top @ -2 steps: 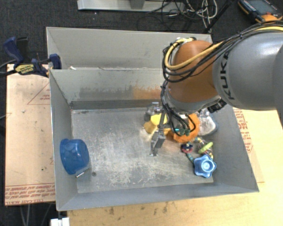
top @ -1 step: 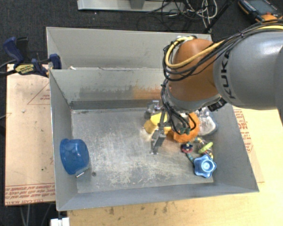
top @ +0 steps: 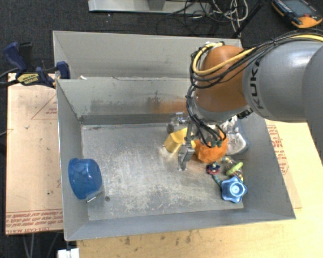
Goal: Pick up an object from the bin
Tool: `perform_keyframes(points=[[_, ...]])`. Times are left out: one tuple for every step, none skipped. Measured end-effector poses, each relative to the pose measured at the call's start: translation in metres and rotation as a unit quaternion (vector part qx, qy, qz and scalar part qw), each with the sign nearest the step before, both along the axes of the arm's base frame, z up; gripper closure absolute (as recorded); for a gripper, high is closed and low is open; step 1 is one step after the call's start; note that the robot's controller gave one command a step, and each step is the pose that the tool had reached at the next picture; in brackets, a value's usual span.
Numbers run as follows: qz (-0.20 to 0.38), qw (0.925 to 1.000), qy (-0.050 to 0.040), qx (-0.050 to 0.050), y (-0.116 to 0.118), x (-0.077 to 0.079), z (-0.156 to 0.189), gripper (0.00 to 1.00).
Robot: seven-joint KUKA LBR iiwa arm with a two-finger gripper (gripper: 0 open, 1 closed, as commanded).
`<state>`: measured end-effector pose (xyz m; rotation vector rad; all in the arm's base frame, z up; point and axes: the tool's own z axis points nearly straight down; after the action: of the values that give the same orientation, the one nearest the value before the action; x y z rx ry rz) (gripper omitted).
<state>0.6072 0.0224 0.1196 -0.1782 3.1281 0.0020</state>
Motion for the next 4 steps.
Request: perform_keyframes(points=[[0.021, 0.9998, 0.0016, -0.001, -0.04, 0.031, -0.049, 0.0], [0.078, 0.997, 0.0011, -0.001, -0.029, 0.03, -0.048, 0.0], [0.047, 0.9989, 0.0021, 0.0, -0.033, 0.031, -0.048, 0.0], [0.076, 0.9971, 0.0027, -0.002, -0.03, 0.032, -0.046, 1.0]])
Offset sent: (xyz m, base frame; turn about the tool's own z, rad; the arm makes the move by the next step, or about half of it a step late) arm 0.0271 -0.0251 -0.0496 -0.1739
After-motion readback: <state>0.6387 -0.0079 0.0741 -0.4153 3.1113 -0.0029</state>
